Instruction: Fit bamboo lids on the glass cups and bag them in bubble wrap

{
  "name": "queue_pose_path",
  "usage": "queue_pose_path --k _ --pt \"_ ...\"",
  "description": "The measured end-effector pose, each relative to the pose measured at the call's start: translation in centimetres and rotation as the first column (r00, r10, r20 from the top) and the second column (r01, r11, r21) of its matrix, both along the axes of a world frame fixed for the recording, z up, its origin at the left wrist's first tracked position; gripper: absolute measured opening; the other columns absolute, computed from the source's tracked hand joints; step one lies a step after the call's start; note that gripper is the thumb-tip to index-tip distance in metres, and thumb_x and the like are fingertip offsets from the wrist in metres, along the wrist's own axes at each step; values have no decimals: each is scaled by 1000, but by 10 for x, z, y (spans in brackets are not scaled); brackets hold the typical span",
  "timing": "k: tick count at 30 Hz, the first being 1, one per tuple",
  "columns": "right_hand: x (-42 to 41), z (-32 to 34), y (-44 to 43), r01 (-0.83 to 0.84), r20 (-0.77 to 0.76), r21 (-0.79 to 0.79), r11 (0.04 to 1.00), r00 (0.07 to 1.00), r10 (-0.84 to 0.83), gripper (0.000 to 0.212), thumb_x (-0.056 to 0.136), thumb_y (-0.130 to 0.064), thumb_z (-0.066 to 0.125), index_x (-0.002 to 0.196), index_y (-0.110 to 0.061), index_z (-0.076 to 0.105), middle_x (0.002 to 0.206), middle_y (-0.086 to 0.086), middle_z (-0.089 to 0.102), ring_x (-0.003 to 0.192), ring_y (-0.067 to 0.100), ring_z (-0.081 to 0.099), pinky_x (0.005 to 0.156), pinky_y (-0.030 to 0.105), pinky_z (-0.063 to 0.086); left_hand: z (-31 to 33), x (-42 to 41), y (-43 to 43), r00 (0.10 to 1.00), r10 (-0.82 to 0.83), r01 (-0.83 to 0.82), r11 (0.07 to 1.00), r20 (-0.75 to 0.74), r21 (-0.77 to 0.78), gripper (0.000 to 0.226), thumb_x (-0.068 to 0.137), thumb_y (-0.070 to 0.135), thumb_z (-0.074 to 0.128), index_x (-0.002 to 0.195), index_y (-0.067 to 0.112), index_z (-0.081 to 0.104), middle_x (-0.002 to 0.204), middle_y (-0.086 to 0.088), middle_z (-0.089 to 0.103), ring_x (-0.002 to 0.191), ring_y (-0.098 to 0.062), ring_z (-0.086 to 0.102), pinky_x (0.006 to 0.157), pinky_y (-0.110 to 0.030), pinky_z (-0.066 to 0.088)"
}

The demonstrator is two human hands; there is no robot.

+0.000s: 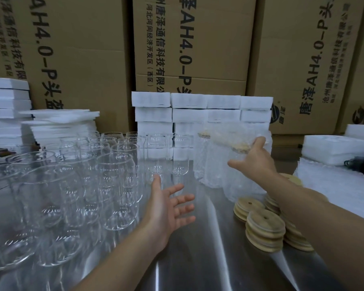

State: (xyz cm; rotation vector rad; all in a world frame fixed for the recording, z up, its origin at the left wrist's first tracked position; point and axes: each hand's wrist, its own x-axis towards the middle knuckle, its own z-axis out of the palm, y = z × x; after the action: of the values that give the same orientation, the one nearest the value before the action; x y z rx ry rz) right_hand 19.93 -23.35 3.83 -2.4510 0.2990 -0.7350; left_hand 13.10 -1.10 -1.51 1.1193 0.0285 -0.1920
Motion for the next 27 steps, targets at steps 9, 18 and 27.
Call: queue_pose_path --k 9,18,27 --pt "-3 -2 8 133 -150 -354 926 969 -196 95 82 -62 58 149 -21 6 157 15 9 142 38 15 111 62 14 -4 -2 -3 997 -61 69 984 -57 165 50 99 53 32 103 13 61 73 -4 65 53 -14 56 49 -26 49" --pt "18 37 128 -408 159 -462 787 835 526 54 87 -16 54 139 -18 39 145 2 38 118 24 50 93 35 36 -10 -2 -7 998 59 -58 967 5 247 10 92 18 54 90 13 62 62 0 61 44 -9 50 41 -17 36" --pt "50 13 168 -516 -265 -331 790 854 448 71 91 -20 54 151 -15 15 157 8 17 131 31 41 98 37 40 -15 7 -3 996 58 -75 956 69 285 11 89 21 56 89 16 65 64 5 65 46 -7 53 49 -22 37"
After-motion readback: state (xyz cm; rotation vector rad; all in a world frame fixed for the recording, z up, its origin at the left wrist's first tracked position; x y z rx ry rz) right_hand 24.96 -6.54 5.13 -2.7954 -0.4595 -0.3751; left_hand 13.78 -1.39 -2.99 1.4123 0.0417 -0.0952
